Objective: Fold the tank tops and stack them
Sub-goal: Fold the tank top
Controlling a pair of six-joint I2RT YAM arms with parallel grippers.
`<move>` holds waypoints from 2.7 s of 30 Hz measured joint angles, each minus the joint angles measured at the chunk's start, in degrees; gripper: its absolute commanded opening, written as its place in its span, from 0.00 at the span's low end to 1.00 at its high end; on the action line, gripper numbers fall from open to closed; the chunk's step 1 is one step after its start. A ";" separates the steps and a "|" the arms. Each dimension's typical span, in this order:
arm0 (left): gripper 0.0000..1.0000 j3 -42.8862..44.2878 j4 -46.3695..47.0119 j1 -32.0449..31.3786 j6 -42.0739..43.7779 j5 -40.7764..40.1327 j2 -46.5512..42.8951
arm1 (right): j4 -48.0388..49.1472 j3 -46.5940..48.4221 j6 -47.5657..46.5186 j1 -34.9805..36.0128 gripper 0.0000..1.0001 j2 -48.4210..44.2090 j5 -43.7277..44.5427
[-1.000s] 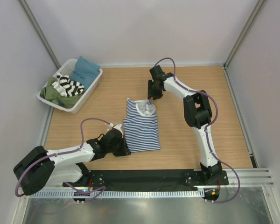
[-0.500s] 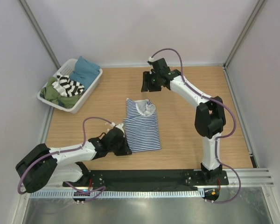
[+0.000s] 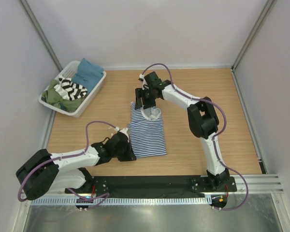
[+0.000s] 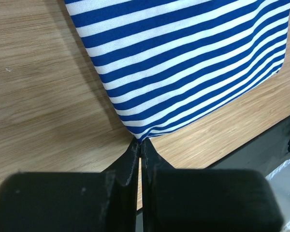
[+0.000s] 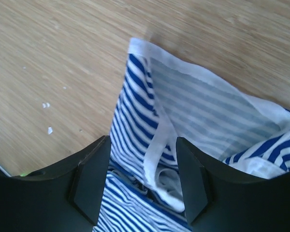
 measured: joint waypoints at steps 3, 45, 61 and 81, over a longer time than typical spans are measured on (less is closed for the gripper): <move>0.00 0.00 -0.35 0.00 0.00 -0.02 -0.20 | -0.02 0.81 0.26 -0.15 0.54 3.21 -0.50; 0.34 6.95 -0.04 8.33 7.87 4.26 8.61 | 4.22 -18.12 2.60 -6.29 0.49 -22.23 6.21; 0.56 6.84 -9.75 10.88 8.50 -0.74 -8.39 | 5.84 -44.59 3.52 -4.35 0.37 -32.35 12.72; 0.36 15.87 -4.85 16.31 11.80 3.30 11.93 | 9.81 -46.80 5.27 0.22 0.30 -30.03 12.79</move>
